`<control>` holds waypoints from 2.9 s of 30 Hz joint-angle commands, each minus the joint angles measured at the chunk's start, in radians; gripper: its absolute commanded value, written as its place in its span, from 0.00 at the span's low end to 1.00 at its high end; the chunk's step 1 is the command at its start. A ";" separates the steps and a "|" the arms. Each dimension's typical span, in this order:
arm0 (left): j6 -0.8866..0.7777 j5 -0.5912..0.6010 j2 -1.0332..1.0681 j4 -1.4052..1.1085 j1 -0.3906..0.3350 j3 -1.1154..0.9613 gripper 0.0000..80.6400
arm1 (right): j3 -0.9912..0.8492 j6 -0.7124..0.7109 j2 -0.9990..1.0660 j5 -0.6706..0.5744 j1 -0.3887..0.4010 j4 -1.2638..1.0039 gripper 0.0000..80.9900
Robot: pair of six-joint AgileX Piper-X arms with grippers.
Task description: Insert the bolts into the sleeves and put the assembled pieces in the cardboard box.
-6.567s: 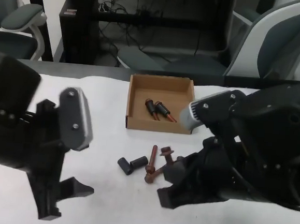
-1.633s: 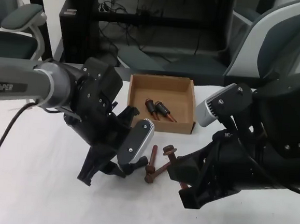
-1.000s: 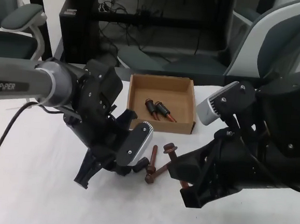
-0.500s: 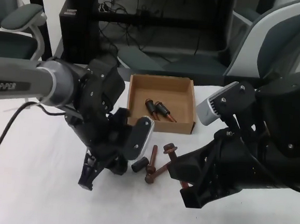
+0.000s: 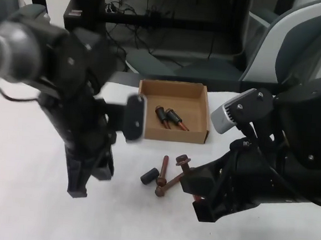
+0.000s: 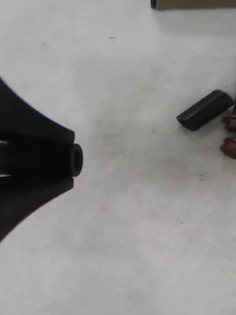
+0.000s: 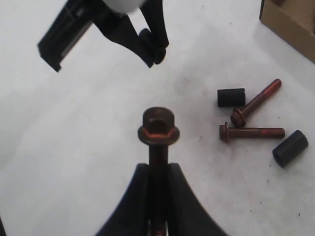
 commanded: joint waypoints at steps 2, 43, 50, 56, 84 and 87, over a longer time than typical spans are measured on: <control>-0.122 0.041 -0.162 0.010 0.002 0.074 0.02 | -0.001 0.009 -0.041 -0.012 -0.005 -0.002 0.01; -1.077 0.394 -0.581 -1.142 0.002 0.726 0.02 | -0.001 0.479 0.143 0.020 -0.005 -0.680 0.01; -1.110 0.403 -0.472 -1.295 0.002 0.700 0.02 | -0.008 0.546 0.143 0.020 -0.040 -0.734 0.01; -1.085 0.403 -0.399 -1.295 0.002 0.631 0.02 | -0.028 0.526 0.147 0.006 -0.087 -0.731 0.01; -1.164 0.375 -0.324 -1.280 0.108 0.527 0.02 | -0.176 0.455 0.263 -0.033 -0.112 -0.670 0.01; -1.164 0.375 -0.324 -1.280 0.092 0.527 0.02 | -0.176 0.455 0.263 -0.033 -0.112 -0.670 0.01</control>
